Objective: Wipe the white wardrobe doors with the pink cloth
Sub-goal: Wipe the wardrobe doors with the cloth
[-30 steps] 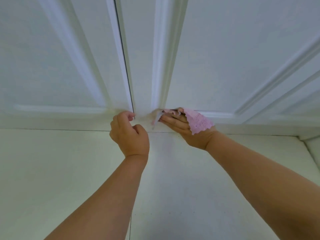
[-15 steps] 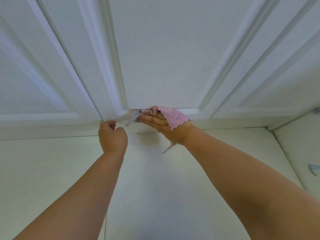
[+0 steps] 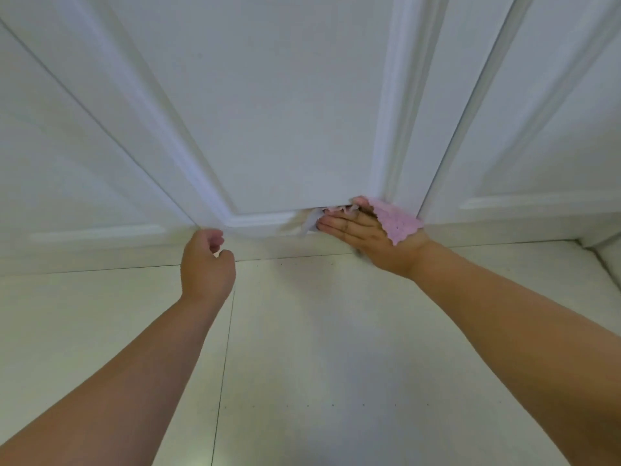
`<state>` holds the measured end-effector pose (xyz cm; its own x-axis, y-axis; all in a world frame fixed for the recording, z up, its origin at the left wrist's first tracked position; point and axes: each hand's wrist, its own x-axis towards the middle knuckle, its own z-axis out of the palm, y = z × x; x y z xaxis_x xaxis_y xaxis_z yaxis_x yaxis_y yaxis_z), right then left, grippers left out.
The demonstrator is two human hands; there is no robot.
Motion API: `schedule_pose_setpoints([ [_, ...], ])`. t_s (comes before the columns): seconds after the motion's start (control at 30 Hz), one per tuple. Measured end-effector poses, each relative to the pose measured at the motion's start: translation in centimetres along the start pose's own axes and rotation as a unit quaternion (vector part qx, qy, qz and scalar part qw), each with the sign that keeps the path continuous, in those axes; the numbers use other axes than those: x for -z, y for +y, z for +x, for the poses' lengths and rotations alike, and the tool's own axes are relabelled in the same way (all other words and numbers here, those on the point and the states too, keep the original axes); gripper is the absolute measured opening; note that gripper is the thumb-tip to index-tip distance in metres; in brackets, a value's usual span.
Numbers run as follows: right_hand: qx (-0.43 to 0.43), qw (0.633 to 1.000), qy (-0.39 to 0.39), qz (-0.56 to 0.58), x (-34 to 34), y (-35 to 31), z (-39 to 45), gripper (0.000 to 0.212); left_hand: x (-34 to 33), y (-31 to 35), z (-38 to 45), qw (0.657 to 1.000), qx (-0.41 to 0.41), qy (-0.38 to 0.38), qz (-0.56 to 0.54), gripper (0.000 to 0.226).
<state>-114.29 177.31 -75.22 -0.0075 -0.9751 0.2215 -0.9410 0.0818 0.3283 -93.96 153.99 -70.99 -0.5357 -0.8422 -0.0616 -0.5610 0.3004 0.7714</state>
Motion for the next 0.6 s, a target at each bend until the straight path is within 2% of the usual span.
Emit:
schedule_pose_setpoints([
  [0.1, 0.046, 0.998, 0.042, 0.007, -0.3, -1.9, 6.6, 0.055, 1.7, -0.9, -0.3, 0.999, -0.024, 0.004, 0.034, 0.036],
  [0.17, 0.072, 0.997, 0.011, 0.036, 0.5, -3.6, 10.1, 0.055, 3.2, -1.7, -0.3, 0.998, -0.034, 0.012, 0.045, 0.036],
  [0.2, 0.048, 0.994, -0.019, 0.093, 0.4, -4.1, 11.9, 0.054, 3.9, -2.2, -0.2, 0.998, -0.033, 0.019, 0.043, 0.036],
  [0.23, 0.047, 0.986, -0.082, 0.137, 0.7, -4.7, 13.7, 0.055, 4.7, -2.8, -0.1, 0.998, -0.03, 0.029, 0.039, 0.036],
  [0.27, 0.071, 0.979, -0.141, 0.13, 0.6, -5.2, 15.1, 0.059, 5.3, -3.3, -0.2, 0.998, -0.027, 0.037, 0.037, 0.036],
  [0.3, 0.052, 0.96, -0.239, 0.14, 0.0, -5.8, 16.6, 0.063, 5.8, -3.7, -0.3, 0.998, -0.025, 0.043, 0.036, 0.036],
  [0.37, 0.016, 0.926, -0.352, 0.136, 0.4, -6.9, 19.2, 0.066, 6.3, -4.4, -0.6, 0.998, -0.019, 0.048, 0.034, 0.035],
  [0.43, 0.033, 0.929, -0.347, 0.126, 0.4, -7.8, 20.9, 0.06, 6.4, -4.7, -0.9, 0.998, -0.01, 0.05, 0.028, 0.035],
  [0.47, 0.044, 0.915, -0.382, 0.125, 0.1, -7.9, 21.5, 0.058, 6.3, -4.7, -1.0, 0.999, -0.008, 0.05, 0.019, 0.035],
  [0.5, 0.015, 0.914, -0.384, 0.129, 0.3, -8.0, 21.5, 0.058, 6.0, -4.6, -1.0, 0.999, -0.006, 0.048, 0.011, 0.034],
  [0.53, -0.014, 0.912, -0.373, 0.172, 0.5, -8.1, 21.3, 0.066, 5.8, -4.4, -1.0, 0.999, -0.005, 0.046, 0.005, 0.034],
  [0.57, 0.006, 0.937, -0.318, 0.148, 0.4, -7.9, 20.7, 0.089, 5.7, -4.1, -1.0, 0.999, -0.007, 0.045, 0.0, 0.033],
  [0.6, 0.069, 0.962, -0.25, 0.08, 1.5, -7.2, 19.6, 0.117, 5.5, -3.8, -1.0, 0.999, -0.012, 0.043, -0.003, 0.033],
])
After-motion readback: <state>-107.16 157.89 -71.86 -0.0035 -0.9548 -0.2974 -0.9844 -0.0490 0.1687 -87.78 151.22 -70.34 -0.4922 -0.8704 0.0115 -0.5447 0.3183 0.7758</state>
